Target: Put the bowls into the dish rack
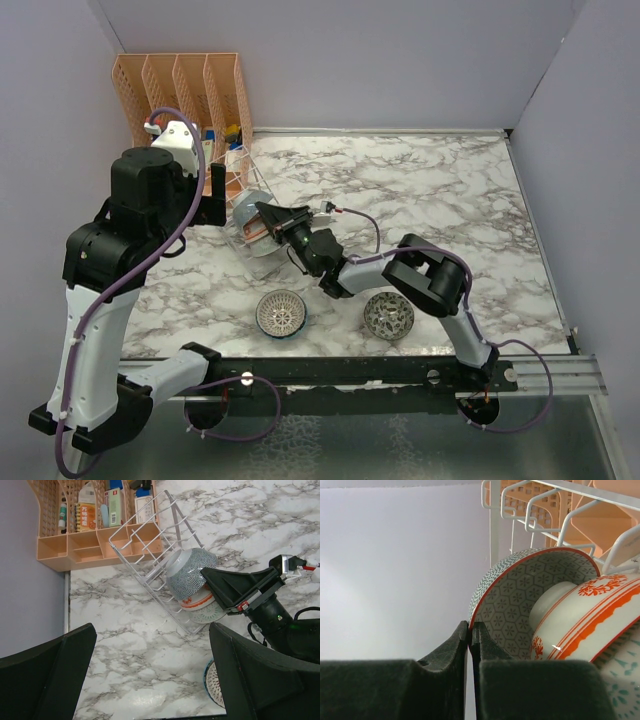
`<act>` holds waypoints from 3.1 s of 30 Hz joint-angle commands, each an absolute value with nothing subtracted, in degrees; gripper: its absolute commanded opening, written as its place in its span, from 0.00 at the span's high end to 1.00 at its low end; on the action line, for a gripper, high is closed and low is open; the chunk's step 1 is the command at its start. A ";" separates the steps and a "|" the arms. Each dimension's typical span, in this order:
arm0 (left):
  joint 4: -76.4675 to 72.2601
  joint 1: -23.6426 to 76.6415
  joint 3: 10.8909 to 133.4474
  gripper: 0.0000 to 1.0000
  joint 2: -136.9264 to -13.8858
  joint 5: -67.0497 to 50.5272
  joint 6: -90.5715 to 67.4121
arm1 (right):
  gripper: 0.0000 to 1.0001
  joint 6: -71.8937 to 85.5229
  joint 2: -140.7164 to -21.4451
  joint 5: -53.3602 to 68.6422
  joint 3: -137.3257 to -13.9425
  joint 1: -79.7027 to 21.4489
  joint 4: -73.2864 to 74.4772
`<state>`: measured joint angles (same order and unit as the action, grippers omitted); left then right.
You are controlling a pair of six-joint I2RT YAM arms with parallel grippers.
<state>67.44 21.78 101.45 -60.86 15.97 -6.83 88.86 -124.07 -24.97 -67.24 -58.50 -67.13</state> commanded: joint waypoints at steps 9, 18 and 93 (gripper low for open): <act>66.56 21.90 100.99 0.01 -60.29 17.31 -6.14 | 0.68 94.93 -121.37 -17.61 -66.79 -58.53 -61.66; 66.02 21.93 100.99 0.01 -60.38 17.23 -6.06 | 0.53 94.87 -115.92 -16.60 -63.14 -58.45 -57.38; 66.93 21.99 106.25 0.01 -61.31 19.21 -5.48 | 0.99 56.52 -86.66 -14.22 -79.44 -59.68 52.31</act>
